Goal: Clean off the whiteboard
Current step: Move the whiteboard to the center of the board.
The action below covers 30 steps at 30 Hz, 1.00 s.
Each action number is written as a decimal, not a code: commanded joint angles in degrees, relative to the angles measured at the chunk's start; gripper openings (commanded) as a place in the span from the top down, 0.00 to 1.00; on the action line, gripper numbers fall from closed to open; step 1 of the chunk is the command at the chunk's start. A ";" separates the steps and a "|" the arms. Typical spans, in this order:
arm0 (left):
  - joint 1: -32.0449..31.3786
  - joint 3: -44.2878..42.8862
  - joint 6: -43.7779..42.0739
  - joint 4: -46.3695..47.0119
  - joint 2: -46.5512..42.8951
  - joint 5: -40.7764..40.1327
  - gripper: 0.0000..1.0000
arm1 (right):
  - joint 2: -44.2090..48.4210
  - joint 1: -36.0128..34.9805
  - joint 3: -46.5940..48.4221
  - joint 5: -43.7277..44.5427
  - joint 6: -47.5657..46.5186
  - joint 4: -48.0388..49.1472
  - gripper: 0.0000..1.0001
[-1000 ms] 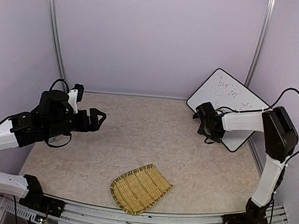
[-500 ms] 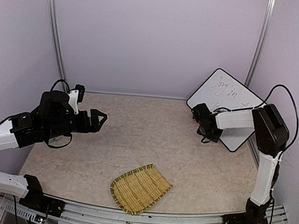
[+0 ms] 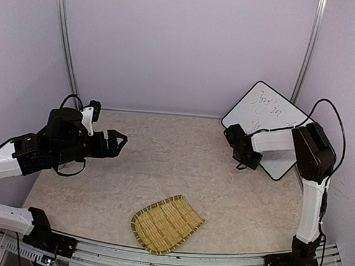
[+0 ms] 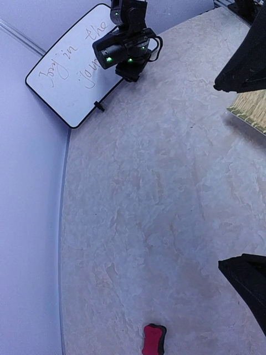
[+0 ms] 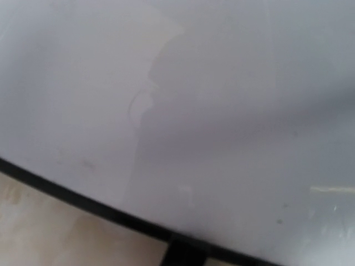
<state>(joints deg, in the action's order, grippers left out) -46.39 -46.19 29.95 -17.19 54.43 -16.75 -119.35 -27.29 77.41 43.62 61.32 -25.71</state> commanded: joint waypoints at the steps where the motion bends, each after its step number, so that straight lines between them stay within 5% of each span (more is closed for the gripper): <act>1: -0.37 0.72 -0.67 0.37 0.08 -0.43 0.01 | -1.88 -0.40 2.41 2.43 3.85 -3.31 0.42; 16: -0.37 2.64 -1.29 0.58 -0.82 -0.71 0.01 | -4.82 -0.40 5.57 4.01 8.49 -6.59 0.58; 30: -0.37 3.57 -1.25 0.94 -0.99 -0.71 0.01 | -5.98 -0.40 7.43 4.07 7.88 -7.42 0.85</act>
<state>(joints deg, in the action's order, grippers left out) -46.39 -43.07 29.52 -17.15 54.26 -16.93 -123.66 -27.35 83.77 46.44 69.25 -32.34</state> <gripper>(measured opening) 0.989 0.171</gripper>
